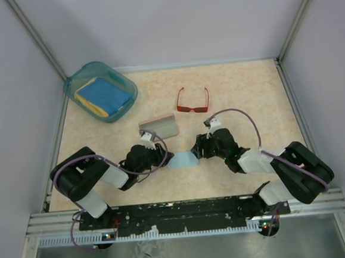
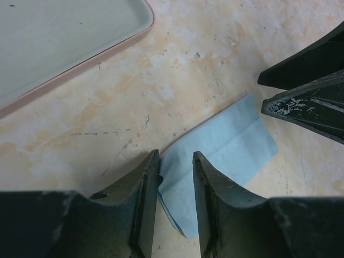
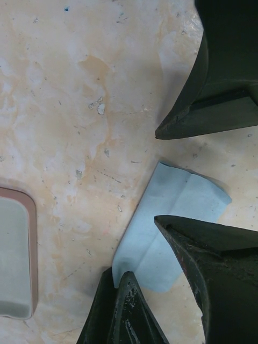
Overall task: Organize the sunglasses
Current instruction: Pick up the glasses cleaning cloth from the center of the board.
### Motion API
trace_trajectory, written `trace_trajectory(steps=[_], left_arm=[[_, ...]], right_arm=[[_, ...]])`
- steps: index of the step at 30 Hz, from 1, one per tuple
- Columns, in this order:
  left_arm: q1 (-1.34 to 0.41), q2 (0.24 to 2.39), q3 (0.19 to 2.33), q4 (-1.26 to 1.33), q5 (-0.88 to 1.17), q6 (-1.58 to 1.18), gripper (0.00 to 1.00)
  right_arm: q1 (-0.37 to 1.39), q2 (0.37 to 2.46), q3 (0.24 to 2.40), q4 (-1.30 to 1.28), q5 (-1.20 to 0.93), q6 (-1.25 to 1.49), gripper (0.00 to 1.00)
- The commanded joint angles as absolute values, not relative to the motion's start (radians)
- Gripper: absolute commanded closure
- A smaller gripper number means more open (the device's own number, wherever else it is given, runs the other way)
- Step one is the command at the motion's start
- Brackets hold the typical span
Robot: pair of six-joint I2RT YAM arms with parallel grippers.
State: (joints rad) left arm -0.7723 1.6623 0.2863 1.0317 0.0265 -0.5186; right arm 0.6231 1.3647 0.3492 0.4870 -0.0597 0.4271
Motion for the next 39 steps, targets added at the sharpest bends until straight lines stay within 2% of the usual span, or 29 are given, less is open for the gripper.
trace_trajectory(steps=[1,11,18,28,39], left_arm=[[-0.770,1.640,0.273,0.998,0.014,-0.503,0.64],[-0.770,1.634,0.281,0.979,-0.005,-0.500,0.80],[-0.769,1.640,0.301,0.961,-0.002,-0.495,1.00],[-0.768,1.640,0.314,0.951,0.002,-0.486,1.00],[-0.764,1.641,0.323,0.936,0.000,-0.484,1.00]], right_arm=[[0.614,1.374,0.398,0.544,-0.075,0.411,0.42],[0.614,1.376,0.402,0.545,-0.078,0.408,0.42],[0.614,1.393,0.408,0.547,-0.093,0.406,0.43],[0.614,1.442,0.418,0.575,-0.116,0.406,0.48],[0.614,1.464,0.397,0.603,-0.123,0.416,0.61]])
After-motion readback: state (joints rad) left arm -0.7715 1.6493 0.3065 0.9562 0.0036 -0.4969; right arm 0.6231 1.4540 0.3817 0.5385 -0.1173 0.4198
